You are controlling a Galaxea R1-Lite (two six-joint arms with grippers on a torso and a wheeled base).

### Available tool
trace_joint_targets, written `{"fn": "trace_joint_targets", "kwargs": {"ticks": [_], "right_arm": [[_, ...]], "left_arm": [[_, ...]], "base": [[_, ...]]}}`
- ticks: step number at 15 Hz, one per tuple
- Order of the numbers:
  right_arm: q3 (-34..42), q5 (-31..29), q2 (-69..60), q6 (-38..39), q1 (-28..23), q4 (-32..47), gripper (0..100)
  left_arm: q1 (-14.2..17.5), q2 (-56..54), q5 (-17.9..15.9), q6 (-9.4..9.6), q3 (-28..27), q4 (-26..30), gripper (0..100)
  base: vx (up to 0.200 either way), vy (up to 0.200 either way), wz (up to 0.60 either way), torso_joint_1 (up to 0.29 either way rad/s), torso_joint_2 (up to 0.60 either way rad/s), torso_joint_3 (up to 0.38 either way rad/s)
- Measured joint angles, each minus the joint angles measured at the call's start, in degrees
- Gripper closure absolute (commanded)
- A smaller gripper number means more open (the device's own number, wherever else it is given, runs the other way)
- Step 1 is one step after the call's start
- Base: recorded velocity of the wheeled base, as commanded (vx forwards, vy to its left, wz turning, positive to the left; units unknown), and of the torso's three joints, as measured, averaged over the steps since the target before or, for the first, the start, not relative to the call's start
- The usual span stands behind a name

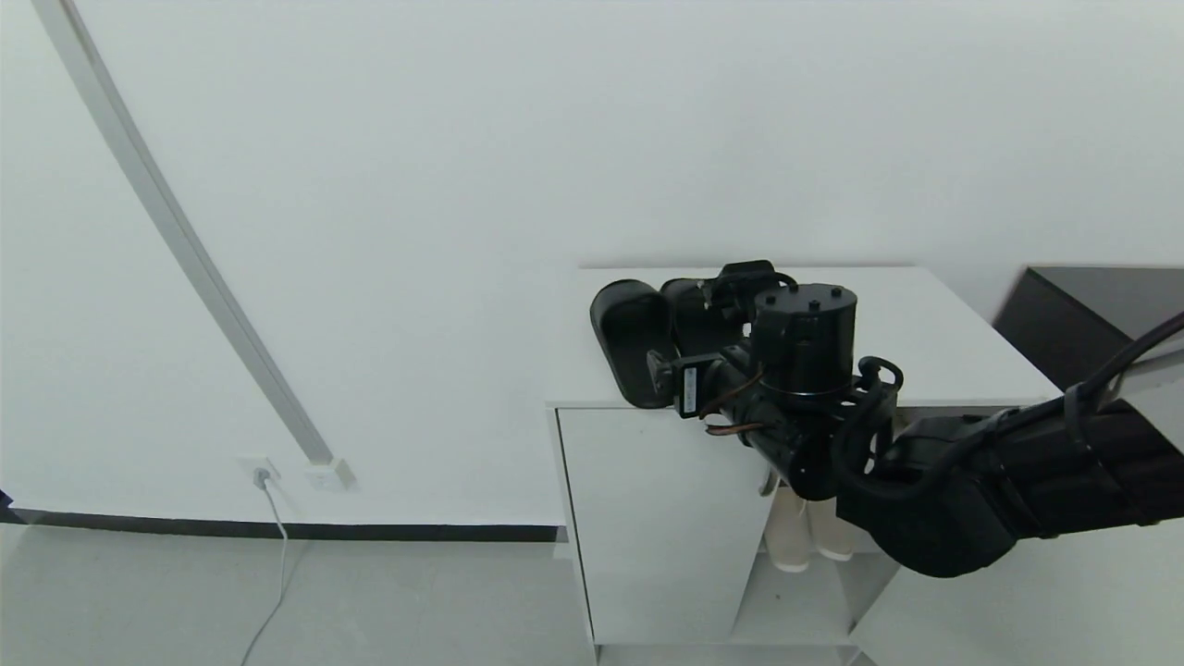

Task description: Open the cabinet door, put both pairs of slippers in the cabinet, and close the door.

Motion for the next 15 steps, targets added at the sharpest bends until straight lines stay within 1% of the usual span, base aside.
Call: {"fn": "trace_joint_targets", "kwargs": {"ticks": [2,4,9,11,15], "right_arm": [[0.2,0.0,0.9,0.0,0.0,-1.1,0],[0.4,0.0,2.5,-0.4,0.0,-4.1,0],[1.5,0.1,4.7,0.0,0.1,-4.9,0],[1.5,0.1,5.8,-0.1,-0.1,-6.4,0],[-2.2,0.1,8.1,-1.1,-0.7,-5.8,0]], "left_arm": [[0.0,0.0,0.0,0.00,0.0,0.0,100],[0.0,0.0,0.0,0.00,0.0,0.0,100],[0.0,0.0,0.0,-0.02,0.0,0.0,100],[0.0,0.0,0.0,-0.02,0.0,0.0,100],[0.0,0.0,0.0,-0.07,0.0,0.0,100]], "base": [[0.200,0.000,0.00,0.005,0.00,0.000],[0.000,0.000,0.00,0.000,0.00,0.000],[0.000,0.000,0.00,0.000,0.00,0.000],[0.000,0.000,0.00,0.000,0.00,0.000],[0.000,0.000,0.00,0.000,0.00,0.000]]}}
